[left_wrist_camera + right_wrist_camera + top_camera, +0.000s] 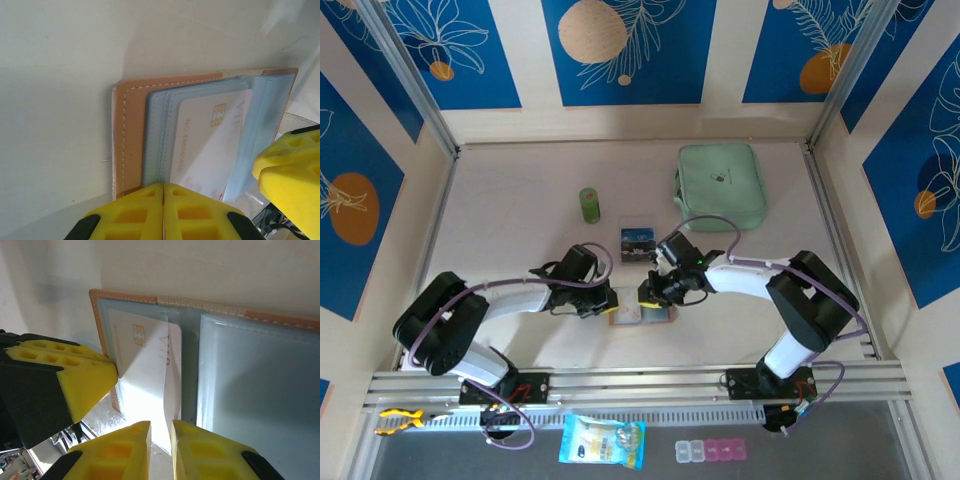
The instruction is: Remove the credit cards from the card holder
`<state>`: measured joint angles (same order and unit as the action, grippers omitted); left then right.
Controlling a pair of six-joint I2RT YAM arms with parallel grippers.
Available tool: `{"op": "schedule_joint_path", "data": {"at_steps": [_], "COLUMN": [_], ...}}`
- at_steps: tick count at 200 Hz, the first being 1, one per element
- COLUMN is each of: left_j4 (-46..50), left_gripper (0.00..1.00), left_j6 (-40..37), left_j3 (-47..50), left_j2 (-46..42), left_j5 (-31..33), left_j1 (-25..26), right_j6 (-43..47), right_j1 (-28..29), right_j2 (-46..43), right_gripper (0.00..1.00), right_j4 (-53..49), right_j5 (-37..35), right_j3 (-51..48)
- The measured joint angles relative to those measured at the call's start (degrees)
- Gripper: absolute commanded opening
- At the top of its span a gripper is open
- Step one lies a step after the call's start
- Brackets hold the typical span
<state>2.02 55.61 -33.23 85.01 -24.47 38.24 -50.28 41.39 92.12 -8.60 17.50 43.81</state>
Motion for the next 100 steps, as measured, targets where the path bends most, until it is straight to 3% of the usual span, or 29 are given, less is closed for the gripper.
{"op": "schedule_joint_path", "data": {"at_steps": [100], "left_j4": [-0.4], "left_gripper": [0.07], "left_j6": [0.0], "left_j3": [0.2], "left_j2": [0.0], "left_j5": [-0.2], "left_j1": [-0.1], "right_j6": [-0.3], "right_j1": [0.7], "right_j2": [2.3], "right_gripper": [0.25], "right_j4": [0.7], "right_j5": [0.7], "right_j3": [1.6]}}
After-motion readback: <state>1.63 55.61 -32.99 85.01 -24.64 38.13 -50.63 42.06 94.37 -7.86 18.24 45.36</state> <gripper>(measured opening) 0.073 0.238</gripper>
